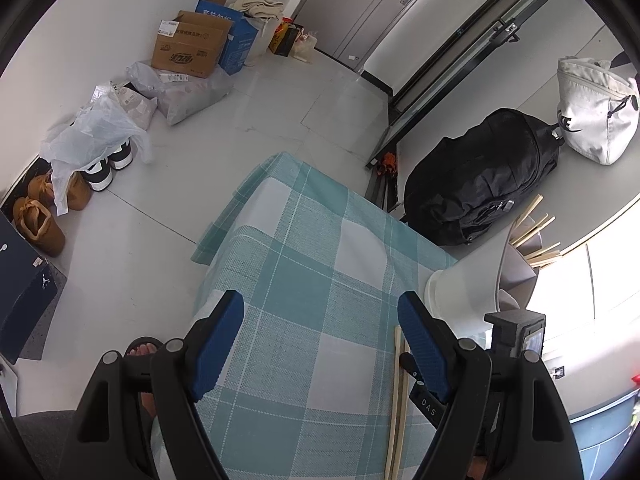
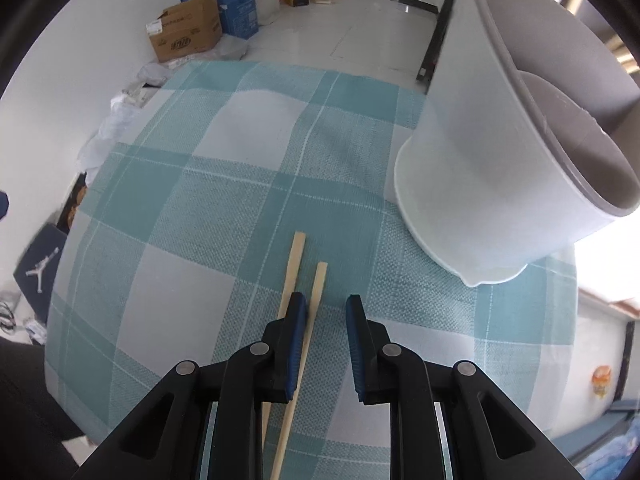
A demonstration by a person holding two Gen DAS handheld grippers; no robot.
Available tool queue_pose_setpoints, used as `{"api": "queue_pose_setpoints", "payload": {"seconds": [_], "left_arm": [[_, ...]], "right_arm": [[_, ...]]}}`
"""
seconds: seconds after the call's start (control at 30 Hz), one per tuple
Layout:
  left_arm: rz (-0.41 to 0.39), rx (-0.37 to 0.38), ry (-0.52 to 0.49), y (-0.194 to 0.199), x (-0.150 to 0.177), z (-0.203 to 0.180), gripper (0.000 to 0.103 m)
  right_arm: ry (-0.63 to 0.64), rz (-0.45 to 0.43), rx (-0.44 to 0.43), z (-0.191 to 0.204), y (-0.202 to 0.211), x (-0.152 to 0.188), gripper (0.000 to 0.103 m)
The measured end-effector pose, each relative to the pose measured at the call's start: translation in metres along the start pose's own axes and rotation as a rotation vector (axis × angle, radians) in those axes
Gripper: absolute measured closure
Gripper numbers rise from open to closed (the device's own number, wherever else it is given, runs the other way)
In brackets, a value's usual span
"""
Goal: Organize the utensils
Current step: 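Lower both tools to the last chopsticks and close the right tool on one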
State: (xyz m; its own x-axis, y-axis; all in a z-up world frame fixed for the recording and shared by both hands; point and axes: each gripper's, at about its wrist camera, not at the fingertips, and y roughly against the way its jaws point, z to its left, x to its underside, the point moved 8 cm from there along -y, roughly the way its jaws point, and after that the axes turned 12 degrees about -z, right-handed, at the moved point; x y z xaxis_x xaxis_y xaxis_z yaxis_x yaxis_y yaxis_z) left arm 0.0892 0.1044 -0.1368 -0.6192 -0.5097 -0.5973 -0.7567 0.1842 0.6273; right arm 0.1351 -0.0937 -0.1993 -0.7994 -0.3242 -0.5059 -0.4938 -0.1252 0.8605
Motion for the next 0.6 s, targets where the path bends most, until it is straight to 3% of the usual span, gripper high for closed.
{"api": "queue_pose_setpoints", "payload": {"seconds": [0.3, 0.37, 0.5, 0.6], "left_arm": [[0.015, -0.007, -0.009, -0.001, 0.003, 0.002, 0.027], [0.017, -0.016, -0.015, -0.002, 0.003, 0.004, 0.027], [0.032, -0.03, -0.023, -0.006, 0.008, 0.007, 0.027], [0.056, -0.04, -0.039, -0.011, 0.015, 0.008, 0.027]], "right_arm": [[0.027, 0.004, 0.007, 0.014, -0.012, -0.015, 0.086], [0.029, 0.001, -0.017, 0.018, -0.014, -0.018, 0.096], [-0.006, -0.006, -0.059, 0.019, -0.014, -0.021, 0.098], [-0.043, -0.071, -0.103, 0.016, 0.0, -0.032, 0.098]]}}
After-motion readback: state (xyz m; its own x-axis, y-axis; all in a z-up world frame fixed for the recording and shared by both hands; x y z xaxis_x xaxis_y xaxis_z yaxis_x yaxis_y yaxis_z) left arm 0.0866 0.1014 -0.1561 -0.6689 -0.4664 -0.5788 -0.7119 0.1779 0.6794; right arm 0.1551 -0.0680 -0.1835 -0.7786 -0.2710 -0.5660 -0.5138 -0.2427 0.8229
